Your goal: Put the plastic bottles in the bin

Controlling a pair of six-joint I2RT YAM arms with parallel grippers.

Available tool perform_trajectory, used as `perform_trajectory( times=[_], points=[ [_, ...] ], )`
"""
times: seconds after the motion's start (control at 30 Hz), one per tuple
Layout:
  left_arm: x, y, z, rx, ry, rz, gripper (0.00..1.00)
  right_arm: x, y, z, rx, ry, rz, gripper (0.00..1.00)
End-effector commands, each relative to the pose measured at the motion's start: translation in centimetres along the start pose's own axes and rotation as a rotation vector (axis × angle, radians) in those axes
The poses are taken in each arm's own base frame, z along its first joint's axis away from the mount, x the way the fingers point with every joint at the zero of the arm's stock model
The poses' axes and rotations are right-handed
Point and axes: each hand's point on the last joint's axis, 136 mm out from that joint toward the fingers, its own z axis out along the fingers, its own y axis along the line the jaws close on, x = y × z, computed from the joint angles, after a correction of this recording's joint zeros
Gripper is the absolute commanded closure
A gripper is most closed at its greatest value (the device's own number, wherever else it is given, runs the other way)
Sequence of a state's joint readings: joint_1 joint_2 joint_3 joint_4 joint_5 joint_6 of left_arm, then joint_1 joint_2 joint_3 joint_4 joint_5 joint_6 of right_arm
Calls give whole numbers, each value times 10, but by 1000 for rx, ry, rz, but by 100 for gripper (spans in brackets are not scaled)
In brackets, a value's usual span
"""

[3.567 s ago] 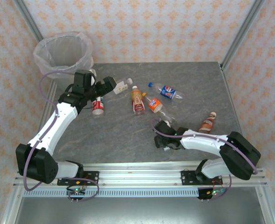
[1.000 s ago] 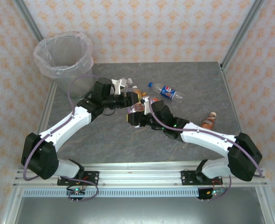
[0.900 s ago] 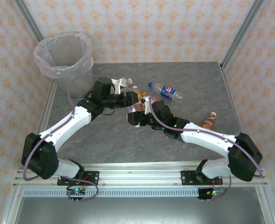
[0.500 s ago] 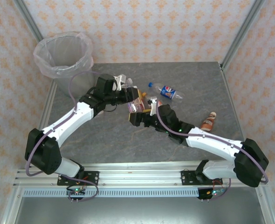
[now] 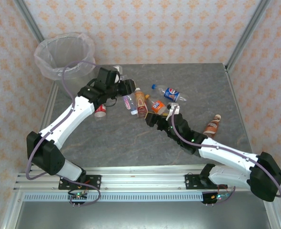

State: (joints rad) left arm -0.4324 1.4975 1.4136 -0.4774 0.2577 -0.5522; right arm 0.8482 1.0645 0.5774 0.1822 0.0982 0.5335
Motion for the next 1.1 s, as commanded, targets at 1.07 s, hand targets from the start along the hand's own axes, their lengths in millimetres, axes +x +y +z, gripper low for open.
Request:
perform_trajectory(
  times=[1.07],
  points=[
    [-253, 110, -144, -575, -721, 98, 44, 16, -58, 0, 204, 64, 113, 1]
  ],
)
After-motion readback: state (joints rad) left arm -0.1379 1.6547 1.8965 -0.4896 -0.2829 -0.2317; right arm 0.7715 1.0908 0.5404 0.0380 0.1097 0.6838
